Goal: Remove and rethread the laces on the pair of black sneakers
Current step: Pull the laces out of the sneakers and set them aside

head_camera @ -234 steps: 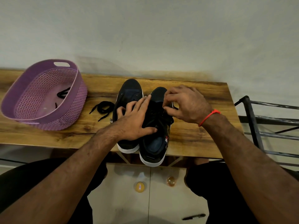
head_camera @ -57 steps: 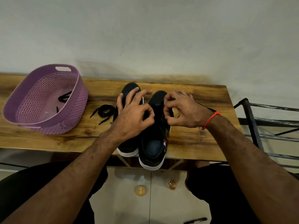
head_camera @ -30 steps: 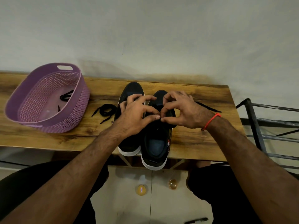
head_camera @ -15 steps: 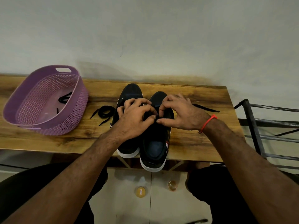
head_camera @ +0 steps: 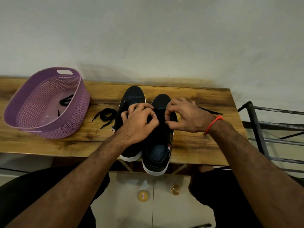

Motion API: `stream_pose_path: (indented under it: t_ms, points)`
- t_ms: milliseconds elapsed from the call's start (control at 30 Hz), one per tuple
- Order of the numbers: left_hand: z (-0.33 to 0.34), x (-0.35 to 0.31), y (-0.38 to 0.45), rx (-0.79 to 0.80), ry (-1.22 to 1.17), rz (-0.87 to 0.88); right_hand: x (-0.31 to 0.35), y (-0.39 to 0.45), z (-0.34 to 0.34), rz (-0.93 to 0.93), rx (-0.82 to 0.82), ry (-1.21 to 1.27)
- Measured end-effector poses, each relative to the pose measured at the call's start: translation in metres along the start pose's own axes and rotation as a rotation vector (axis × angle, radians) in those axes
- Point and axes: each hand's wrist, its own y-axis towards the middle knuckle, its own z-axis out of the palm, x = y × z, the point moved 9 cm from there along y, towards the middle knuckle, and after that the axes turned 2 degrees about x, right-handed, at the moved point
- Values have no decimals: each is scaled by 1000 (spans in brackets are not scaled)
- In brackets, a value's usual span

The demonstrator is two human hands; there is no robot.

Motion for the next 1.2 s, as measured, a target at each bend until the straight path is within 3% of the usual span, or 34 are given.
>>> stream_pose_path:
  t_ms: [167, 333, 500, 667, 733, 833, 933, 1133, 1200]
  points:
    - [-2, -5, -1, 15, 131, 140, 1, 2, 5, 7, 5, -18]
    - [-9, -6, 3, -23, 173, 153, 1, 2, 5, -12, 30, -13]
    - [-13, 5, 6, -98, 64, 60, 2, -4, 0, -13, 70, 316]
    - [-3, 1, 6, 4, -114, 54, 11, -4, 7, -14, 127, 477]
    - [-10, 7, 7, -5, -340, -35, 9, -4, -7, -30, 25, 717]
    - [-31, 23, 4, -151, -881, -224, -24, -10, -43, 53, -267, 1107]
    - [-52, 38, 4, -295, -1230, -286, -63, -23, -60, 197, -488, 1261]
    - [-73, 79, -8, -579, -1060, -494, -98, -37, -57, 494, -693, 1265]
    - [-73, 85, -7, -513, -779, -558, -114, -48, -58, 730, -700, 831]
